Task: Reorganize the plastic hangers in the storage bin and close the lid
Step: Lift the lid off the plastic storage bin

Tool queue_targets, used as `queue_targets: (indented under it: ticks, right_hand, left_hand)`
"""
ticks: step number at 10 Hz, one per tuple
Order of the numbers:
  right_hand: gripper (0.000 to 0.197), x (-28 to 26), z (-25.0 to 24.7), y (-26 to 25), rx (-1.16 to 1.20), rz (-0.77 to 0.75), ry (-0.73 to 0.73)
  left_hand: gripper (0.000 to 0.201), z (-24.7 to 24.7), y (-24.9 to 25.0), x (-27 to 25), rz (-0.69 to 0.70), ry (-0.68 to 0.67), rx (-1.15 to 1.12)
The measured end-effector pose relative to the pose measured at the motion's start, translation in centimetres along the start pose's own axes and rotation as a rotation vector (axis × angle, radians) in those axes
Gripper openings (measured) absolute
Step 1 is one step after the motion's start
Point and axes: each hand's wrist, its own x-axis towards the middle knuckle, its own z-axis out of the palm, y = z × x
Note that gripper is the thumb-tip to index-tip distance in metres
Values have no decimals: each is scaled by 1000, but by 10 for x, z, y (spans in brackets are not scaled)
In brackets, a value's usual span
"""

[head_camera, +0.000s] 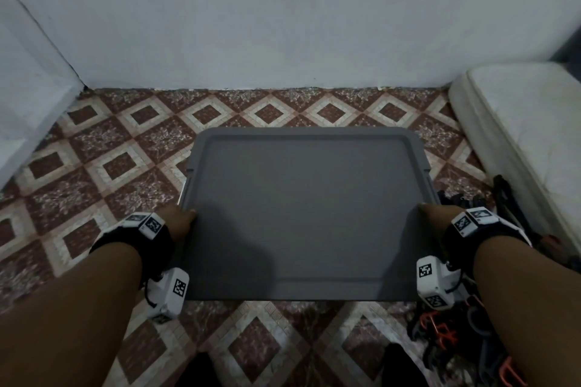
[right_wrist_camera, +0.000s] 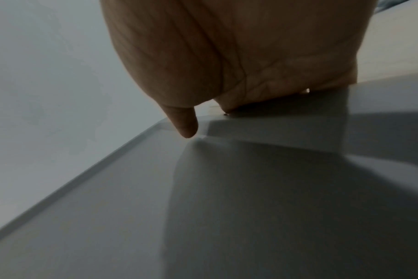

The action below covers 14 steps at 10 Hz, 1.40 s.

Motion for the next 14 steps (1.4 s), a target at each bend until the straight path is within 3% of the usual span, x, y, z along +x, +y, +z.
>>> queue_targets:
  ticks: [1,2,3,4,6,7,8,9,10,11,12,13,14]
  right_hand:
    - [74,-13,0,19,-366,-111,31]
    - [54,-53,1,30,-738,-222,4]
    - [40,-79,3,30,-583,-191,-16]
    - [39,-96,-13,22,-504,-149,16]
    - [32,-132,-88,2,-493,-228,252]
    - [36,-138,-129,-23,-69,-344,347]
    - [44,-141,-146,-44,222,-397,378]
    - [64,-142,-156,-58,245,-474,503]
    - [77,-134,-166,-73,280,-494,540]
    - [80,-116,-175,-89,260,-477,544]
    - [85,-87,-180,-106,215,-461,538]
    - [88,-46,-171,-120,85,-473,506]
    - [93,3,-156,-130,-15,-463,421]
  left_hand:
    - [56,-2,-9,-19,-16,-48,13]
    - [54,-9,-20,-45,-8,-123,170]
    - [50,-19,-29,-60,93,-147,377]
    - [42,-42,-27,-78,124,-132,460]
    - [29,-105,7,-127,167,16,473]
    - [22,-138,20,-135,267,144,474]
    - [18,-165,28,-129,361,230,283]
    - [25,-182,43,-114,421,354,111]
    - [60,-195,60,-89,423,367,-176]
    - [70,-202,82,-64,427,383,-448]
    - [62,-200,99,-31,331,396,-558]
    - [73,-182,111,15,201,275,-666]
    - [54,-159,118,50,181,233,-632]
